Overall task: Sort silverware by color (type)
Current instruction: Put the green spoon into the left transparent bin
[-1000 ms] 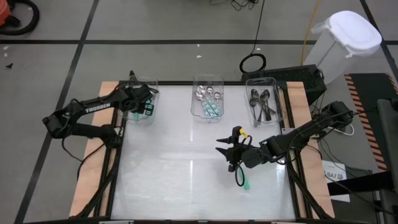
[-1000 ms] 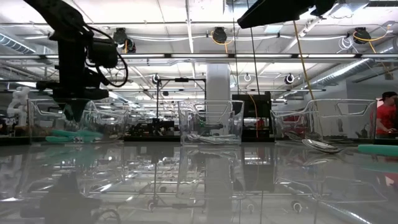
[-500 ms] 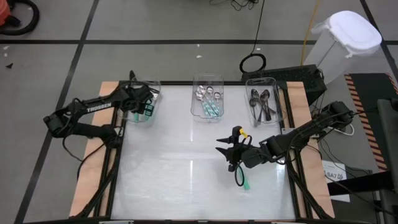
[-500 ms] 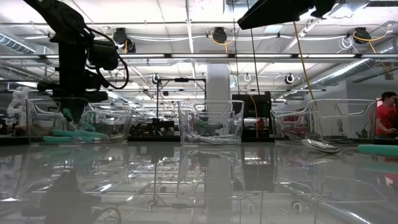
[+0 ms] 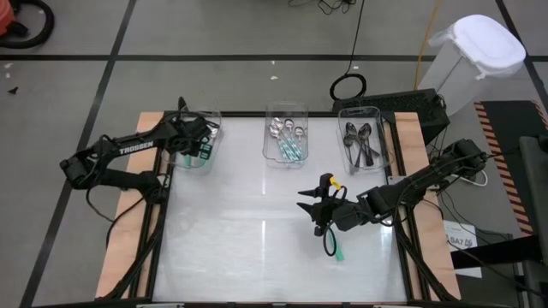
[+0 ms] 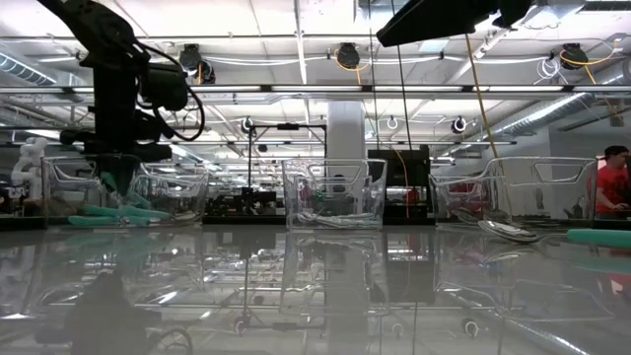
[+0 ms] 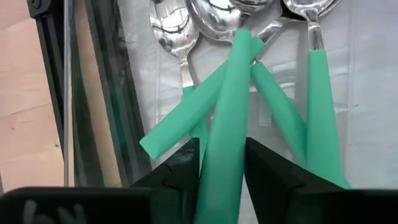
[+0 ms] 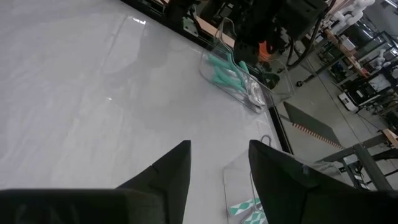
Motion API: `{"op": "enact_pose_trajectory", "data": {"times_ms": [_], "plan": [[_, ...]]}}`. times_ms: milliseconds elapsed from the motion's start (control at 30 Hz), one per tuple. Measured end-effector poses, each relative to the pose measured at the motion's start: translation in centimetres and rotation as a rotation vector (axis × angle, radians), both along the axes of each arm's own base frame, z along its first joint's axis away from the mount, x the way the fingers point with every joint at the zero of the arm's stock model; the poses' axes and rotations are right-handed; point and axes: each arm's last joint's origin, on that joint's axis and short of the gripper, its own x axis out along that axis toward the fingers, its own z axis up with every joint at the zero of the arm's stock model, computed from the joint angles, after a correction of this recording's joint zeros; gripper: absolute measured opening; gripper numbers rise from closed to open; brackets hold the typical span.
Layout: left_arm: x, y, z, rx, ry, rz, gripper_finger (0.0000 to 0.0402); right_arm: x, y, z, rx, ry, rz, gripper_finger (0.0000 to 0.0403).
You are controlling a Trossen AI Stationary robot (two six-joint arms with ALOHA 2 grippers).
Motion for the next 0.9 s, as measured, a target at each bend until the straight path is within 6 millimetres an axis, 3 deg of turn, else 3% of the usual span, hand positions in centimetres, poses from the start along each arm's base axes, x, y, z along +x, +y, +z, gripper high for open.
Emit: {"op": "enact_pose_trajectory", "data": {"times_ms": [267,467,700,900], "plan": [[0.0,0.1,0.1,0.033,0.016,0.013,0.0161,0.0,0.0,0.0,-0.003,0.006,0.000,0.0155],[0.1,0.2,0.4,0.064,0.042,-0.011,0.0166,0.0,0.0,-0.1,0.001,0.008,-0.003,0.0155],[2.1,-0.3,3.3,0.135,-0.036,-0.125,0.0166,-0.2,-0.1,-0.3,0.042,0.016,-0.029,0.0155],[4.0,-2.8,5.8,0.235,-0.124,-0.279,0.0166,-0.9,-0.4,-1.3,0.126,0.082,-0.111,0.0155]]}}
